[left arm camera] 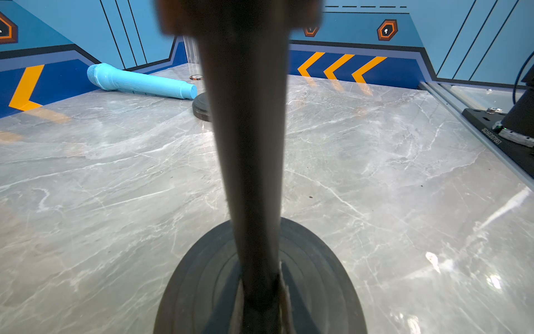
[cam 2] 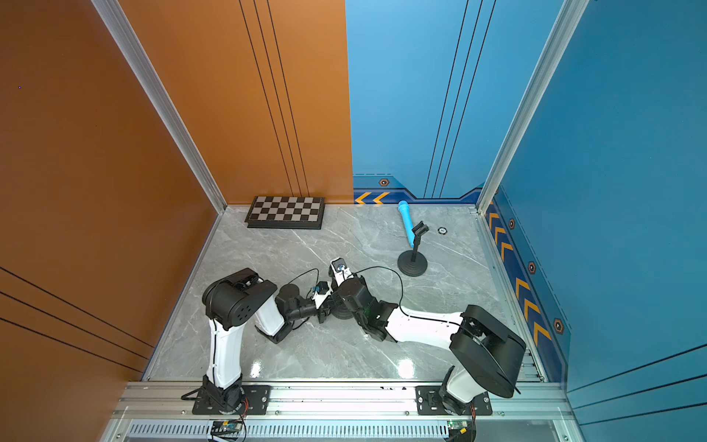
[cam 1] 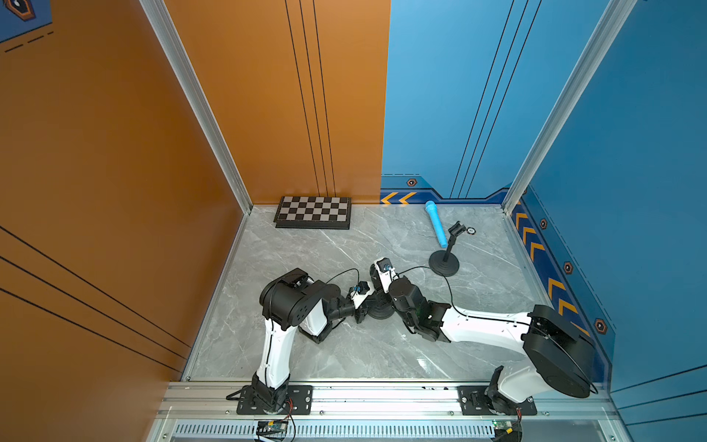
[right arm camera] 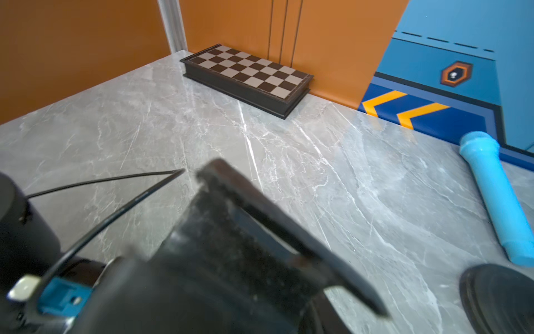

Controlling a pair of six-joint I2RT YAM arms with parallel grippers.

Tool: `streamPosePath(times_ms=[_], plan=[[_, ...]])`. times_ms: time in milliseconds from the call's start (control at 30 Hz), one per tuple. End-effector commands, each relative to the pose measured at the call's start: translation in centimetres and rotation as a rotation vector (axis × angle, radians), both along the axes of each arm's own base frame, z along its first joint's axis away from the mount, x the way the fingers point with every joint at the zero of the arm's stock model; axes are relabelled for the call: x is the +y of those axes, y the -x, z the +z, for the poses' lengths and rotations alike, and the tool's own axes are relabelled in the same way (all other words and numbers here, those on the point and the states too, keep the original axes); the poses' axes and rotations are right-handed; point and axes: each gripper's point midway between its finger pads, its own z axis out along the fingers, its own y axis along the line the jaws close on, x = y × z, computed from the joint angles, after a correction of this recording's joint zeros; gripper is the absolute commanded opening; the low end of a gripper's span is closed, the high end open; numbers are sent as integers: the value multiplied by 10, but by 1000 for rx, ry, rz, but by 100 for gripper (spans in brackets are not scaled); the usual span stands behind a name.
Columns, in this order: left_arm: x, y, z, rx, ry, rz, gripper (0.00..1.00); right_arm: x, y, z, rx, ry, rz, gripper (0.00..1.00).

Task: Assemble a microphone stand
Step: Screw the microphone stand pole into the microphone stand base.

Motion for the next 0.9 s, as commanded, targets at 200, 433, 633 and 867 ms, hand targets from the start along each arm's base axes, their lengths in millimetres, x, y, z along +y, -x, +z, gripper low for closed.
streamPosePath(times_ms=[200,433,633,867], plan=[[9,9,-33,96,-81,14,20,2,33,9,90,8,497,47],[10,9,-33,95,-82,14,20,10,17,-3,140,15,511,41],[11,9,-33,98,-85,22,21,-1,-1,-4,140,-17,422,9],[11,4,-35,117,-80,47,28,-37,-13,-20,64,-1,-177,0]])
